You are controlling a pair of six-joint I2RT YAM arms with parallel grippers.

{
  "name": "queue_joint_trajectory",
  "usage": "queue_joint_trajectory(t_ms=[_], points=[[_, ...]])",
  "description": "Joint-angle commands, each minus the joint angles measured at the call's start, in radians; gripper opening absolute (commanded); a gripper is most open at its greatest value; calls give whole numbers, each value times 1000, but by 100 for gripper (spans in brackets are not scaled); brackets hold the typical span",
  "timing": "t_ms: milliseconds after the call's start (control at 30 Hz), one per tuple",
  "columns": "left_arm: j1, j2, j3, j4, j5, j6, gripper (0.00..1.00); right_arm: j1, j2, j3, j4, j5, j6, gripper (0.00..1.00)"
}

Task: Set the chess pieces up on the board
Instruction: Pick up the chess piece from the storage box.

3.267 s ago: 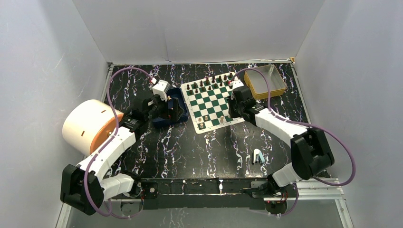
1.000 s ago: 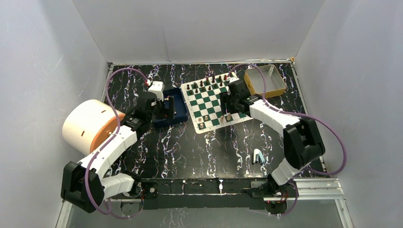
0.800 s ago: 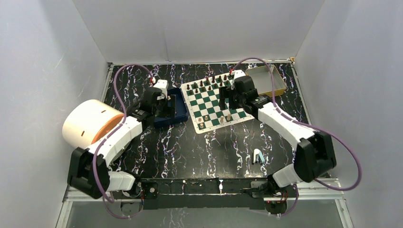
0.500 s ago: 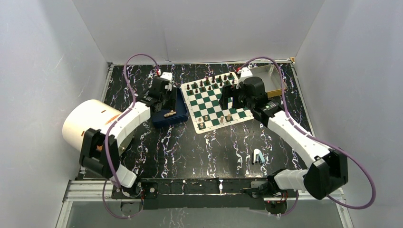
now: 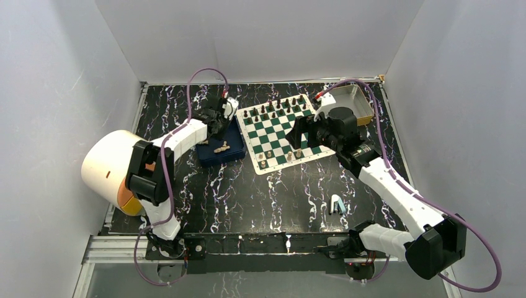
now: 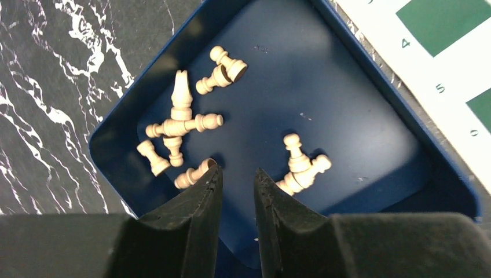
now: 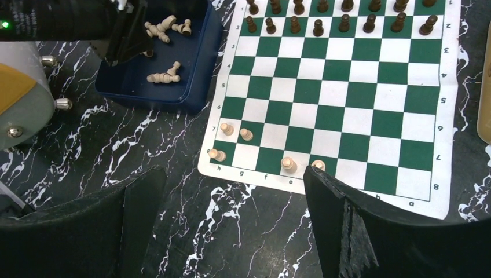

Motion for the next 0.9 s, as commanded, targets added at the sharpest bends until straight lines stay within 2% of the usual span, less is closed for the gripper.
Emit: queue_joint_trajectory(t_ms=[0, 133, 400, 633, 867], points=[[30, 28, 80, -31, 45, 225, 26, -1, -13, -3, 53, -35, 11, 99], [44, 70, 123, -87, 90, 365, 29, -2, -21, 0, 49, -32, 13, 99], [88, 139, 148, -92, 134, 516, 26, -1, -52, 8, 39, 7, 11, 99], [96, 184, 168, -116, 177, 575, 30, -2, -73, 5, 44, 34, 11, 99], [99, 220, 180, -126, 173, 599, 27, -1, -70, 22, 38, 43, 8, 99]])
